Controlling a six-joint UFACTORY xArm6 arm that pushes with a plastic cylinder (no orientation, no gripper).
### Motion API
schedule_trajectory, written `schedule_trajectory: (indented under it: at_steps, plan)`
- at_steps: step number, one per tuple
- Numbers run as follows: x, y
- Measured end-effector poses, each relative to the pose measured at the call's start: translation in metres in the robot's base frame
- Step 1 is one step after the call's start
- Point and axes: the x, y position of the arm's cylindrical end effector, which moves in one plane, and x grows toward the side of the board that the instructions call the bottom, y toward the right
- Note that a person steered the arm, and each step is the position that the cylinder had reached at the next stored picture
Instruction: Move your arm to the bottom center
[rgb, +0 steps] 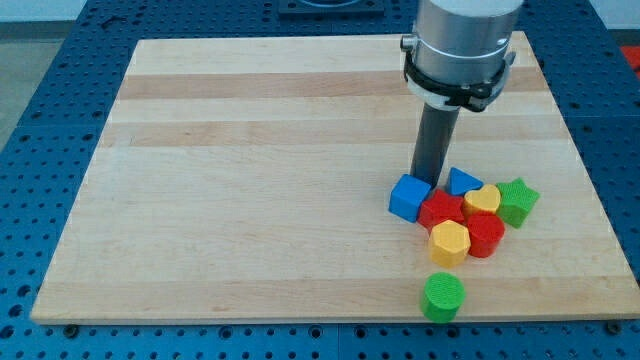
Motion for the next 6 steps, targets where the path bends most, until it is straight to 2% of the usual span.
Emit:
schedule_trajectory:
  at_steps: [1,2,4,6]
  plan:
    - [-0.005,-0.051]
    - [0.026,-0.094]
    - [0.133,-0.106]
    - [0.148,-0.103]
